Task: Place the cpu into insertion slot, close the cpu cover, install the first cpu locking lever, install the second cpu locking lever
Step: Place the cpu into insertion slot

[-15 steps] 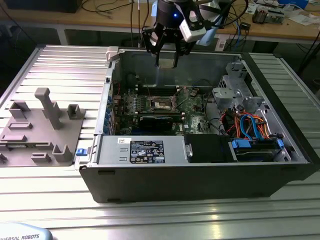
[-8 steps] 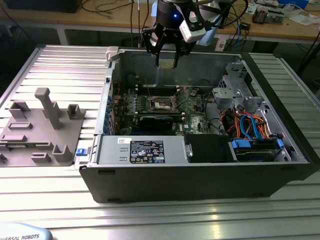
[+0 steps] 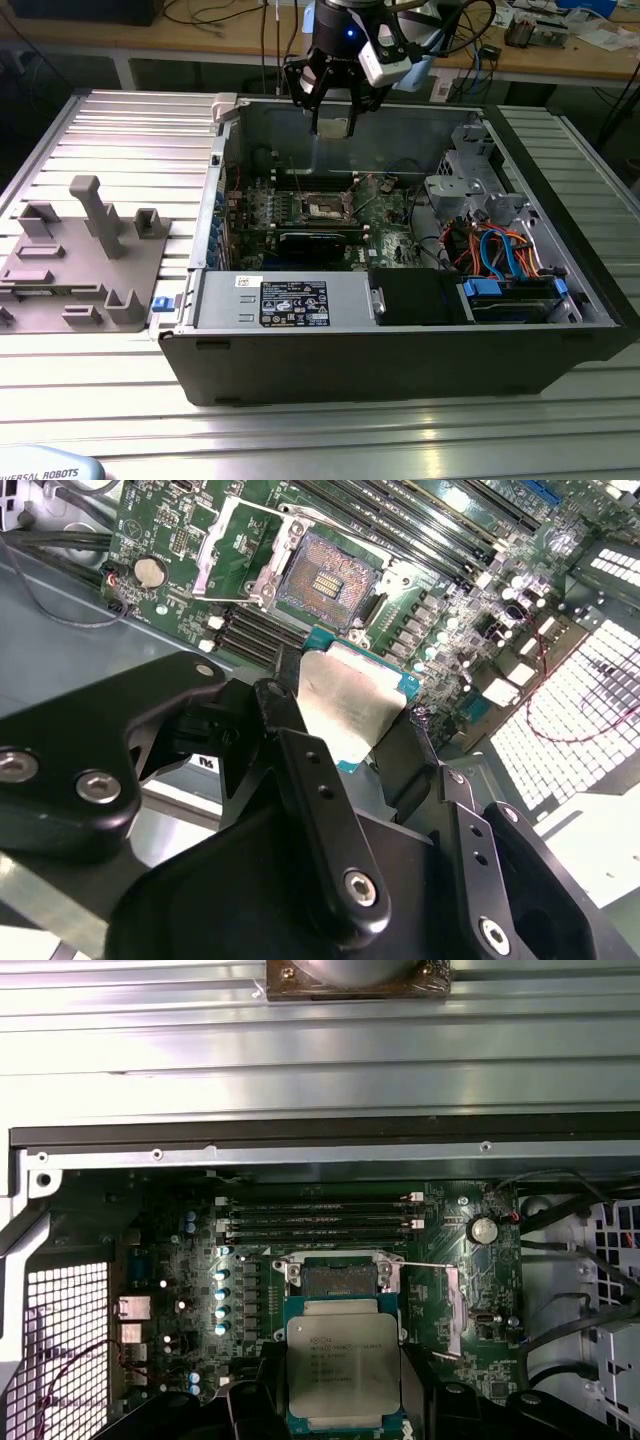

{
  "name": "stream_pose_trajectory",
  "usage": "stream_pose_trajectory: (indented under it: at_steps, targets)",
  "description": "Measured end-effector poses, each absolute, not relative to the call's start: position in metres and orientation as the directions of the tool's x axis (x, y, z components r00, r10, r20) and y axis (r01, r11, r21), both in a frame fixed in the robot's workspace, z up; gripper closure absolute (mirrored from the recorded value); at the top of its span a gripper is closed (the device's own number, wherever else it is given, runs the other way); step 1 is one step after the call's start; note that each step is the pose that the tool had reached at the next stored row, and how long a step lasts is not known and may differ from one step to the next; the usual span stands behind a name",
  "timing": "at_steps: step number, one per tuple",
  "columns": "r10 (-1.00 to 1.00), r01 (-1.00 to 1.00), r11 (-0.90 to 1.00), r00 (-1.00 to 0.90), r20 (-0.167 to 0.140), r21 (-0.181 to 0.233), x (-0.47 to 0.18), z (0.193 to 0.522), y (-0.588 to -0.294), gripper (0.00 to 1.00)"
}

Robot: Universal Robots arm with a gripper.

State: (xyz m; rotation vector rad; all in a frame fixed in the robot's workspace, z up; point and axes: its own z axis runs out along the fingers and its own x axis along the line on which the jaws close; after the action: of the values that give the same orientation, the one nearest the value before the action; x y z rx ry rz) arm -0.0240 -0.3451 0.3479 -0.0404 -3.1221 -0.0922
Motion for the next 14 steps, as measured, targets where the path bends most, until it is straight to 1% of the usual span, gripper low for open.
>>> stream_pose_trajectory:
  at_steps: [14]
  targets:
    - [0.025,0.026,0.998,-1.0,0.018,0.059,-0.024,0.3448,-0.3451,0.46]
